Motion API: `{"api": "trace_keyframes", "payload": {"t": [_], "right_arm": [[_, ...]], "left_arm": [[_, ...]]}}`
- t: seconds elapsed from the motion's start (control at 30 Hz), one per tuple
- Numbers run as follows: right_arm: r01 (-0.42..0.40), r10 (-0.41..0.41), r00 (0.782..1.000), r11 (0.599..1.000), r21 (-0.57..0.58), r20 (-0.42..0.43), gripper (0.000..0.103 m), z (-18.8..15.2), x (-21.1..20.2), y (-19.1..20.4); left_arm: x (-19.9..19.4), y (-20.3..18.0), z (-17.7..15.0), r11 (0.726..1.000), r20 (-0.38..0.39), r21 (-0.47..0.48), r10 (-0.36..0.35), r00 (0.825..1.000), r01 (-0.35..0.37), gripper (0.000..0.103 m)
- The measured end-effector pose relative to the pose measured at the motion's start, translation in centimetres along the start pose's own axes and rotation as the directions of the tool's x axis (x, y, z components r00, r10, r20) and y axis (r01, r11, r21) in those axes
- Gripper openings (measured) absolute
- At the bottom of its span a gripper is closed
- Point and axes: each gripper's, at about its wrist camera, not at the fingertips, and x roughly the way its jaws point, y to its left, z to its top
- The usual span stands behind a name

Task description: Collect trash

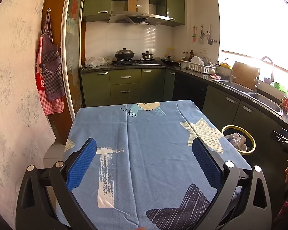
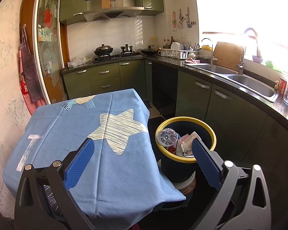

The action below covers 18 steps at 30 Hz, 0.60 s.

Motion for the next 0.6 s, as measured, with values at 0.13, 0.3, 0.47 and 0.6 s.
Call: {"api": "trace_keyframes", "payload": {"t": [0.13, 0.3, 0.47, 0.6], "right_arm": [[-0.001, 0.001, 1.000, 1.000, -0.001, -0.002, 0.096, 0.06, 0.05, 0.00], [-0.002, 0.002, 1.000, 1.000, 0.000, -0.002, 0.096, 0.04, 0.01, -0.02], [0.001, -0.001, 1.000, 1.000, 0.000, -0.006, 0.096, -0.14, 0.16, -0.02], [-0.001, 0.001, 1.000, 1.000, 0.000, -0.006, 0.096, -0.22, 0.19, -0.06]], "left_arm": [[-0.07, -0.11, -0.01, 1.000, 0.002, 0.003, 0.000, 1.000, 0.000, 0.098], [-0.05, -0.13, -0.06, 1.000, 0.000, 0.001, -0.003, 1.000, 0.003, 0.098], [0.07, -0.14, -0.07, 1.000, -0.004, 0.001, -0.005, 1.000, 0.005, 0.098], [0.14, -0.16, -0.07, 1.000, -0.006, 0.007, -0.002, 1.000, 0.002, 0.098]]}}
